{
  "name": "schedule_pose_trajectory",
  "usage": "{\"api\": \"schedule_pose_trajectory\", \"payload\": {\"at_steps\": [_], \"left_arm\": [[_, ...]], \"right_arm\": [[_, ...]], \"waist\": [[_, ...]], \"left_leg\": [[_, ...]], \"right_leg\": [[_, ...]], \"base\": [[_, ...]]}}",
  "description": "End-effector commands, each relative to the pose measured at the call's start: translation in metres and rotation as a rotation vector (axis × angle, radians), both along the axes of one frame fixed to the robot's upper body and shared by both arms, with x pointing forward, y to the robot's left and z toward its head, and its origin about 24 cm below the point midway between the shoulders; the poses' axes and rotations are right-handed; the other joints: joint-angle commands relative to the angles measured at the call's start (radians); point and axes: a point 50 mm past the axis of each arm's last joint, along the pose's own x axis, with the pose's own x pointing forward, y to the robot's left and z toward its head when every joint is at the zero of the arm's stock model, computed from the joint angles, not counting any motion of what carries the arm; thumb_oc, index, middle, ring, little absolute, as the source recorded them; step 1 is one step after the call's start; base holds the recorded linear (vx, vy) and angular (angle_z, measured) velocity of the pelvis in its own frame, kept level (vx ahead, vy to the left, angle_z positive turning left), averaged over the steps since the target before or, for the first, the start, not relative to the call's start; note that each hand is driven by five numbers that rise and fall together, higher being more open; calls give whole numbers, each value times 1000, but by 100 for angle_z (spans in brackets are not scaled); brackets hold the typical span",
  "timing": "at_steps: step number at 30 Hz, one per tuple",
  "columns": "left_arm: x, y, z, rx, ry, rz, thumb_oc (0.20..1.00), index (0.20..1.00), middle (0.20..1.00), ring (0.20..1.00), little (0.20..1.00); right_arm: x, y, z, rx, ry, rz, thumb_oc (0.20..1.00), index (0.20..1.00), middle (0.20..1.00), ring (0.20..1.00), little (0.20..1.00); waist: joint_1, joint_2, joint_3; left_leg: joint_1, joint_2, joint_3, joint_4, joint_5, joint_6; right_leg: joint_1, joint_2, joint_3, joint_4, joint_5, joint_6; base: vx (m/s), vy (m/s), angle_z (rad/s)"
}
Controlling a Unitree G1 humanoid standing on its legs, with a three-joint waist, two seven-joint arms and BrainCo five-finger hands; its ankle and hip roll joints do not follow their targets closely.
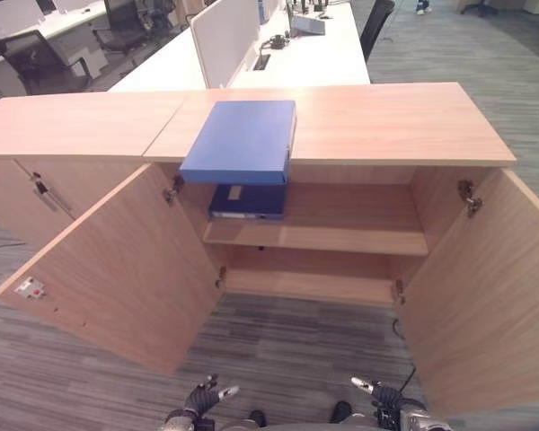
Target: Put the empty folder in the office cabinet
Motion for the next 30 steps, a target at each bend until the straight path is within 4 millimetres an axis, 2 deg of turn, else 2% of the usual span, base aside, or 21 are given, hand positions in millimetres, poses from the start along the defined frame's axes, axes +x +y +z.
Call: {"api": "schedule_pose_trajectory", "payload": {"at_steps": [1,3,4,5,6,7,8,9,11,13,16,20,21,23,24,25,26,27,28,29,30], "left_arm": [[45,10,31,-50,-207,81,1000,1000,1000,1000,1000],[48,9,35,-54,-230,79,1000,1000,1000,1000,1000],[50,8,41,-61,-259,66,1000,1000,1000,1000,1000],[50,8,41,-61,-258,65,1000,1000,1000,1000,1000],[50,8,44,-60,-271,54,1000,1000,1000,1000,1000],[51,9,47,-60,-289,41,1000,1000,1000,1000,1000],[51,12,51,-52,-305,23,1000,1000,1000,1000,1000],[51,12,51,-52,-305,23,1000,1000,1000,1000,1000],[59,13,61,-44,-355,-1,1000,1000,1000,1000,1000],[61,15,68,-26,-390,-29,1000,1000,1000,1000,1000],[62,19,83,-44,-467,15,1000,1000,1000,1000,1000],[58,23,94,-61,-523,82,1000,1000,1000,1000,1000],[59,30,109,-33,-598,106,1000,1000,1000,1000,1000],[60,32,117,-21,-634,114,1000,1000,1000,1000,1000],[68,43,147,76,-770,85,1000,1000,1000,1000,1000],[68,43,147,76,-770,85,1000,1000,1000,1000,1000],[71,48,162,136,-840,80,1000,1000,1000,1000,1000],[76,61,199,322,-1005,72,1000,1000,1000,1000,1000],[76,61,199,324,-1005,72,1000,1000,1000,1000,1000],[78,68,231,486,-1159,105,1000,1000,1000,1000,1000],[78,68,231,488,-1159,106,1000,1000,1000,1000,1000]], "right_arm": [[30,10,9,8,-92,-3,1000,1000,1000,1000,1000],[33,8,10,-1,-99,-6,1000,1000,1000,1000,1000],[32,6,10,-11,-90,-1,1000,1000,1000,1000,1000],[32,6,10,-11,-90,-1,1000,1000,1000,1000,1000],[29,4,9,-17,-78,0,1000,1000,1000,1000,1000],[26,3,9,-20,-72,2,1000,1000,1000,1000,1000],[28,-1,10,-33,-74,6,1000,1000,1000,1000,1000],[28,-1,10,-33,-74,6,1000,1000,1000,1000,1000],[25,2,9,-30,-74,12,1000,1000,1000,1000,1000],[19,3,6,-25,-58,-5,1000,1000,1000,1000,1000],[7,6,1,-20,-7,-7,1000,1000,1000,1000,1000],[0,8,-2,-14,24,-17,1000,1000,1000,1000,1000],[-2,9,-3,-13,32,-32,1000,1000,1000,1000,1000],[-4,9,-4,-12,37,-43,1000,1000,1000,1000,1000],[-8,10,-5,-10,52,-52,1000,1000,1000,1000,1000],[-8,10,-5,-10,52,-52,1000,1000,1000,1000,1000],[-10,11,-6,-8,55,-55,1000,1000,1000,1000,1000],[-15,16,-8,-3,68,-61,1000,1000,1000,1000,1000],[-15,16,-8,-2,68,-60,1000,1000,1000,1000,1000],[-20,20,-10,-4,79,-64,1000,1000,1000,1000,1000],[-19,20,-10,-4,78,-63,1000,1000,1000,1000,1000]], "waist": [[22,-59,80],[25,-64,85],[37,-73,83],[37,-74,82],[43,-80,77],[49,-83,71],[60,-74,63],[60,-74,63],[53,-65,47],[43,-66,28],[44,-59,6],[55,-64,-5],[64,-67,-7],[68,-69,-9],[78,-73,-11],[76,-74,-12],[80,-75,-12],[88,-79,-11],[87,-80,-11],[93,-84,-13],[92,-85,-13]], "left_leg": [[-134,-11,-39,394,-88,-37],[-176,-8,-40,448,-76,-31],[-221,-38,-38,417,-97,-12],[-221,-39,-37,416,-97,-11],[-231,-65,-42,356,-116,-2],[-232,-88,-47,297,-98,0],[-219,-97,-42,146,-17,-5],[-219,-97,-42,146,-17,-5],[-169,-105,-63,51,1,3],[-130,-111,-62,9,10,4],[-55,-122,-72,-99,30,10],[-49,-128,-82,-110,25,14],[-43,-130,-86,-110,16,14],[-41,-131,-88,-110,14,14],[-36,-133,-97,-110,7,13],[-39,-134,-98,-110,10,13],[-36,-135,-100,-110,8,13],[-26,-135,-104,-110,-2,10],[-29,-136,-104,-110,3,11],[-20,-136,-106,-110,-10,7],[-24,-137,-106,-110,-4,8]], "right_leg": [[100,-7,14,-86,-2,14],[103,-1,11,-88,-12,5],[111,2,23,-99,-20,11],[111,1,24,-99,-20,12],[117,-2,34,-107,-19,19],[123,-1,42,-114,-18,23],[119,8,51,-116,-5,28],[119,8,51,-116,-5,28],[127,21,58,-119,-7,31],[137,22,57,-137,-1,32],[163,36,58,-180,6,40],[166,38,52,-193,12,48],[174,36,48,-193,6,52],[176,35,45,-193,5,54],[183,32,38,-193,-1,57],[180,31,37,-193,2,57],[184,30,35,-193,0,58],[193,28,33,-193,-5,60],[190,27,32,-193,-1,60],[198,24,28,-193,-6,63],[195,23,27,-193,-2,63]], "base": [[5,-228,17],[51,-139,-8],[81,-77,-27],[121,-14,-20],[102,34,3],[115,94,-11],[67,80,-12],[70,84,-16],[106,42,-36],[145,60,-28],[117,48,-4],[63,13,8],[20,4,10],[41,-4,11],[39,-4,17],[40,-1,23],[48,-10,22],[45,-9,16],[70,-19,8],[0,0,0],[47,-7,1]]}}
